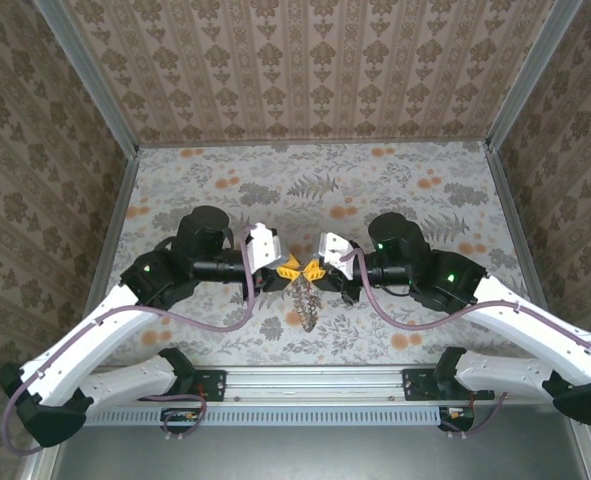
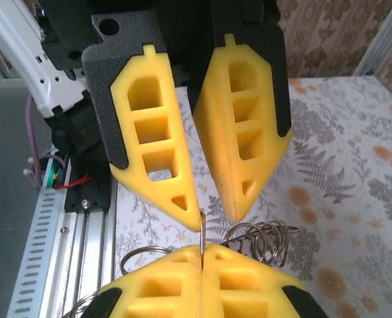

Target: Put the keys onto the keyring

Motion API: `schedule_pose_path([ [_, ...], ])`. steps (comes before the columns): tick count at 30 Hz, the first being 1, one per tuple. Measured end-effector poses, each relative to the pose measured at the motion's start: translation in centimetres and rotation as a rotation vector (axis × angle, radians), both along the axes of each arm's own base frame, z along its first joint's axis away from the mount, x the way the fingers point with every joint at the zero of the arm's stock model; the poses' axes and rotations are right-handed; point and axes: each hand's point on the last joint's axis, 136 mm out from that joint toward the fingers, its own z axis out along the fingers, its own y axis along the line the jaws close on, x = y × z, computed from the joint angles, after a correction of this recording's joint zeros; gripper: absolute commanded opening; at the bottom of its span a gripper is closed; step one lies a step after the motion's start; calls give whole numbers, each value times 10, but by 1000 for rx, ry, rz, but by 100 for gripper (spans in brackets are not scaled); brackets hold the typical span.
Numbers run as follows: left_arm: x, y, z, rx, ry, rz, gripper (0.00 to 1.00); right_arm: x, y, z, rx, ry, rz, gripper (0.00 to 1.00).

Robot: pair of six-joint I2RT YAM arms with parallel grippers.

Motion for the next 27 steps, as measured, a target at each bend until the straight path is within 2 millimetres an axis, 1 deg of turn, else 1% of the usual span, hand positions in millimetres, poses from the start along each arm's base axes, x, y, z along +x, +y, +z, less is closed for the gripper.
schedule_pose_path([
  [5,1,-2,-12,56,7,-12,14,2,2,-6,-25,15,-2,0],
  [6,1,-2,-13,60,9,-14,10,2,2,-7,-26,16,-2,0],
  [7,1,-3,-14,61,9,-18,0,3,2,-7,-27,16,-3,0],
  [11,-3,-3,-12,48,10,-41,0,3,2,-7,-26,16,-4,0],
  [12,-5,-2,-12,40,13,-46,0,3,2,-7,-25,17,0,2],
  [14,-10,1,-10,12,16,-55,0,0,3,-5,-19,19,10,12],
  [16,-15,5,-4,-41,23,-67,0,-3,5,0,1,12,29,18],
  [21,-28,16,25,-182,18,-103,0,-10,4,14,60,-16,52,23],
  [24,-37,17,39,-245,13,-146,0,-15,3,17,86,-22,76,26],
  [27,-40,15,44,-283,21,-178,0,-21,4,18,102,-17,106,28],
])
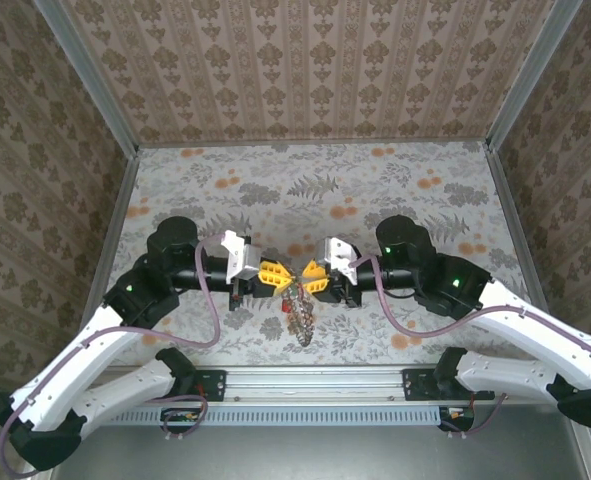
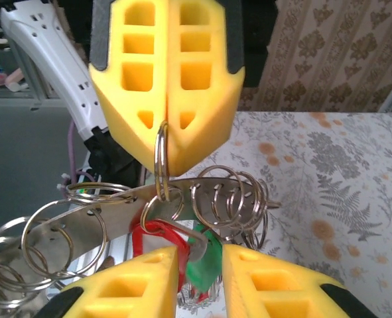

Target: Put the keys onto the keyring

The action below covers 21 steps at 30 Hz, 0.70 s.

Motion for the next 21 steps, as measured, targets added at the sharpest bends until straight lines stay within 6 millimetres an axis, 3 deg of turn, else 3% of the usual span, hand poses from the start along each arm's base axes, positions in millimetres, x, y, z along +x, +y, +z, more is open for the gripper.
schedule_pose_path([
  [11,-1,-7,-2,-89,47,-53,0,-23,-4,12,124,-16,91,29],
  [21,-2,-7,12,-137,41,-69,0,-22,3,13,170,-7,106,28],
])
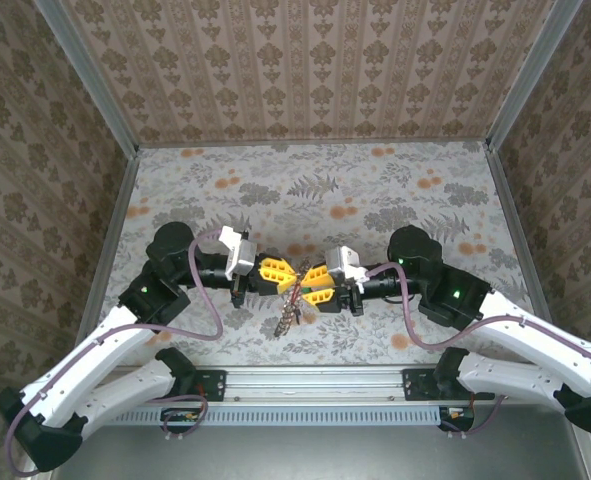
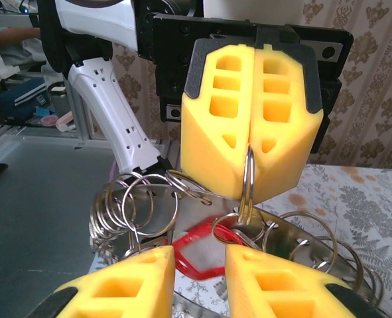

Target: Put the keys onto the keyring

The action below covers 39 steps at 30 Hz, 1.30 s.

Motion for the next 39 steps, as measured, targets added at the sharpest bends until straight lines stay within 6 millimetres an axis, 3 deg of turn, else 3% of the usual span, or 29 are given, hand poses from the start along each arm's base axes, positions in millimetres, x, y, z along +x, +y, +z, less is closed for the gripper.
schedule_pose_path([
  [4,3,0,-1,4,6,13,0,3,-1,0,0,-4,-25,33],
  [7,14,1,-6,29,18,72,0,15,-8,0,-1,-16,-112,43],
  [10,35,6,-18,75,45,183,0,37,-19,-3,-9,-19,-262,58],
  [13,54,13,-31,123,81,291,0,62,-31,-24,-48,-1,-417,68],
  [18,78,24,-58,215,127,446,0,106,-55,-82,-165,104,-649,78],
  [24,107,21,-111,404,202,590,0,145,-88,-102,-164,214,-849,83],
  [26,108,14,-129,468,209,596,0,152,-96,-103,-150,231,-890,100],
  [35,149,1,-214,734,287,698,0,157,-127,-101,-123,218,-1027,100],
  [39,176,-19,-221,739,285,723,0,156,-151,-101,-88,217,-1112,100],
])
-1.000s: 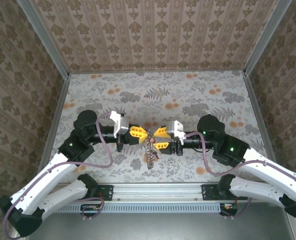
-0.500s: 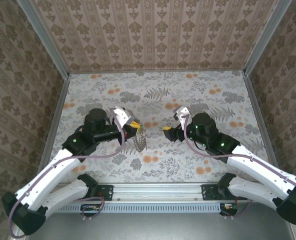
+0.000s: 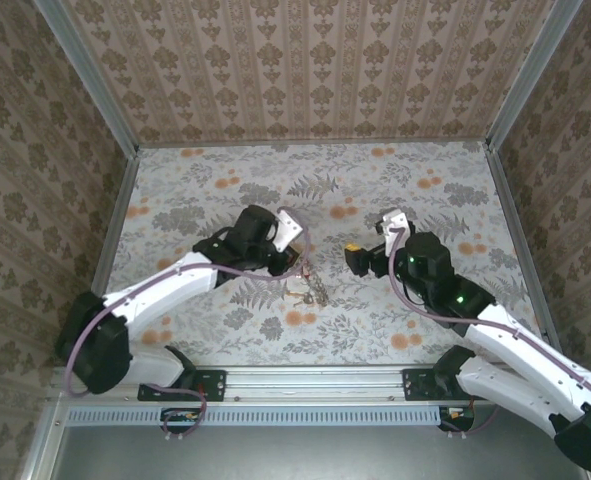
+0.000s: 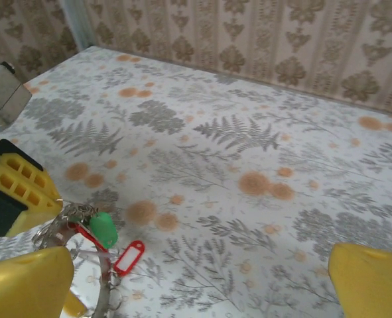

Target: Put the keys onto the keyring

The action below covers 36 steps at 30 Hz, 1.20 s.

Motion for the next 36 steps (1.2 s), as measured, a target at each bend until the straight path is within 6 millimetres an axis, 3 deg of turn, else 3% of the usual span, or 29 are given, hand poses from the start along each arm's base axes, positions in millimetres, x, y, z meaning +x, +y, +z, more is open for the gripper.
schedule_pose_path([
  [5,24,-23,-15,6,18,8,0,2,-18,-6,14,7,-69,100],
  [9,40,-36,-43,44,69,24,0,5,-26,-14,20,27,-104,100],
  [13,52,-36,-65,69,117,59,0,10,-33,-18,31,35,-135,100],
  [17,65,-35,-72,69,146,92,1,12,-37,-21,46,37,-153,100],
  [23,73,-28,-78,60,189,138,27,13,-41,-25,62,41,-165,100],
  [27,70,-24,-70,56,189,141,41,7,-53,-29,90,22,-195,100],
  [33,46,8,-15,-21,118,162,65,5,-77,-20,104,-36,-285,100],
  [34,42,18,-3,-45,92,176,75,6,-81,-19,103,-43,-301,100],
  [35,39,30,7,-67,62,197,96,9,-85,-20,99,-50,-323,100],
  [36,37,44,17,-90,28,229,100,12,-89,-23,94,-56,-347,100],
])
